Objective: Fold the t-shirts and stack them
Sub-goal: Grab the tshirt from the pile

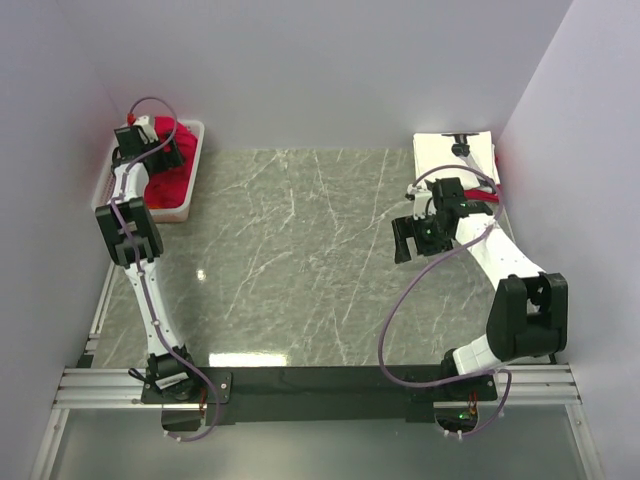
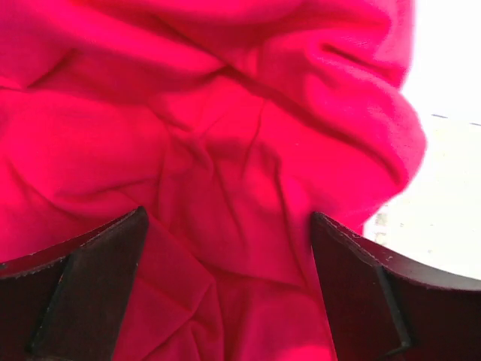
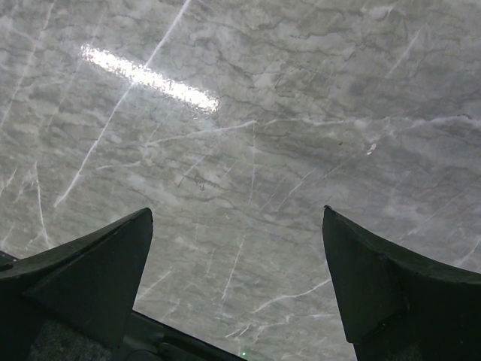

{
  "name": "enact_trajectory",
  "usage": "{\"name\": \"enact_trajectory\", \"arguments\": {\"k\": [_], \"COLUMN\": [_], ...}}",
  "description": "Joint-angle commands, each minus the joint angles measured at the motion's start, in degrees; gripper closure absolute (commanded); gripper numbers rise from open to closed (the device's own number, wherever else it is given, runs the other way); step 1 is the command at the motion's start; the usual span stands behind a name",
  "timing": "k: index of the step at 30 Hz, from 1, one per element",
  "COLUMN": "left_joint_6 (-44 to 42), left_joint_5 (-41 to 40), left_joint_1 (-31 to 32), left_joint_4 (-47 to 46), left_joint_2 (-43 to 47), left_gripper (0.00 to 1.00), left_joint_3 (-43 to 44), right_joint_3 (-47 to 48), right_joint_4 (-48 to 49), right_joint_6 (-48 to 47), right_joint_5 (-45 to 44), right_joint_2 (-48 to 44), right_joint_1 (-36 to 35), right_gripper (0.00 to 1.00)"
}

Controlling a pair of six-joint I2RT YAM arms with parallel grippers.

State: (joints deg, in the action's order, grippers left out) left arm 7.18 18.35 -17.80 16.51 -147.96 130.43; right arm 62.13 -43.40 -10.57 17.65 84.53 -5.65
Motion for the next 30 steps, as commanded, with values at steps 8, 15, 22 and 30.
{"name": "enact_trajectory", "arguments": {"k": [8,15,22,30], "left_joint_6": [2.66,6.00,4.25,9.86], "left_joint_5": [2.92,3.01,4.41,10.73], "left_joint_1": [0.05,-0.57,-0.65,-0.30], "left_joint_4": [-9.48,-14.40,-16.07,-16.07], "left_joint_2": [0.03,8.90,20.33,30.62], "left_gripper": [0.65,0.99,0.99,0.99], "left_joint_3": [2.81,3.87,3.60,5.09], "right_joint_3": [4.14,2.82,2.38,1.51], "right_joint_4": [-1.69,-1.17,-0.46,0.42], "right_joint_6": [-0.95,-1.12,-1.21,-0.95], "right_joint_5": [-0.77,0.02,1.60,1.86], "right_joint_2": [2.22,0.20,-2.26,-5.69], "right_joint_1": [-0.06,-0.06,-0.15,-0.06], "right_gripper": [0.00,0.00,0.00,0.00]}}
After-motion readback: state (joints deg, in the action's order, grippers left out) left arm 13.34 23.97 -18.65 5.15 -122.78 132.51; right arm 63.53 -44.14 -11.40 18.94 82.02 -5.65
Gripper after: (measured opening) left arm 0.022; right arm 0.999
